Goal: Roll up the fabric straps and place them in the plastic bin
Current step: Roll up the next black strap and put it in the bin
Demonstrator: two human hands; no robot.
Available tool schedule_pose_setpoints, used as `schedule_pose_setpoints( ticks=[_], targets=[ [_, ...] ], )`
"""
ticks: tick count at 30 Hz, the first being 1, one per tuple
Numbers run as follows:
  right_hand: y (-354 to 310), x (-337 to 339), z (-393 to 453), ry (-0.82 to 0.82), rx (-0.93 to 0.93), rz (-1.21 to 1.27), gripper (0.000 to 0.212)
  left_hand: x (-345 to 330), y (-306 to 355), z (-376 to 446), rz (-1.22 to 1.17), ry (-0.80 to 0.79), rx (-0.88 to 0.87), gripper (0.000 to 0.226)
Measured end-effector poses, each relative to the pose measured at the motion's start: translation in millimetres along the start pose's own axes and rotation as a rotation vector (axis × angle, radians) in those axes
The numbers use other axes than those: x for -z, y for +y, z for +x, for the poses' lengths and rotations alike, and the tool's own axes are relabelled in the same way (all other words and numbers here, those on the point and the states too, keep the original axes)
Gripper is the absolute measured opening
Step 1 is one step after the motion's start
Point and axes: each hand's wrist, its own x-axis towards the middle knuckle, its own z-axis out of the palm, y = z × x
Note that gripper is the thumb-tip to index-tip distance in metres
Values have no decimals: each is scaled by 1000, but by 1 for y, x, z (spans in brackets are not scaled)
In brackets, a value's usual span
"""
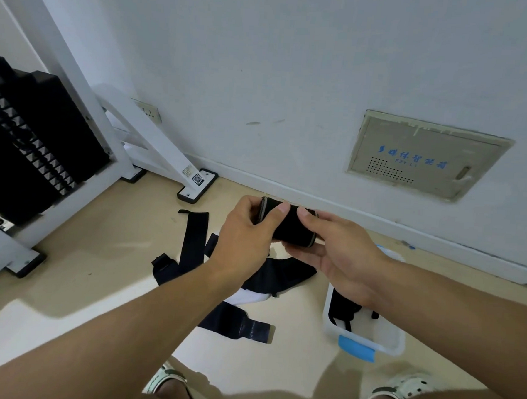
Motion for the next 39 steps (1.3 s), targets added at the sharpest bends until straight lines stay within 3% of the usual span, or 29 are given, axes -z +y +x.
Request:
schedule_pose_setpoints(
  ticks=[3, 7, 13, 19, 28, 32, 35, 39],
  targets=[
    [2, -1, 0, 105, 152, -167, 40, -4, 0, -2, 66, 30, -67, 36],
    [2, -2, -2, 103, 288, -297, 31, -6, 1, -6, 119, 85, -180, 53],
    [4, 0, 5, 107, 308, -389, 8, -4, 1, -3, 89, 65, -118, 63],
    [18, -5, 7, 94, 304, -462, 12, -10, 3, -11, 160, -15, -116, 62],
    [17, -4, 0, 34, 326, -493, 15, -6, 0, -6, 62, 4, -4, 66],
    [9, 1, -1, -134, 457, -679, 34, -2, 1, 6, -121, 86, 117, 68],
    [10, 5, 1, -154, 486, -765, 45, 4, 1, 11, -221, 77, 217, 69],
    [8, 5, 5, -130, 550, -817, 35, 7, 2, 12, -219, 71, 267, 67]
  ],
)
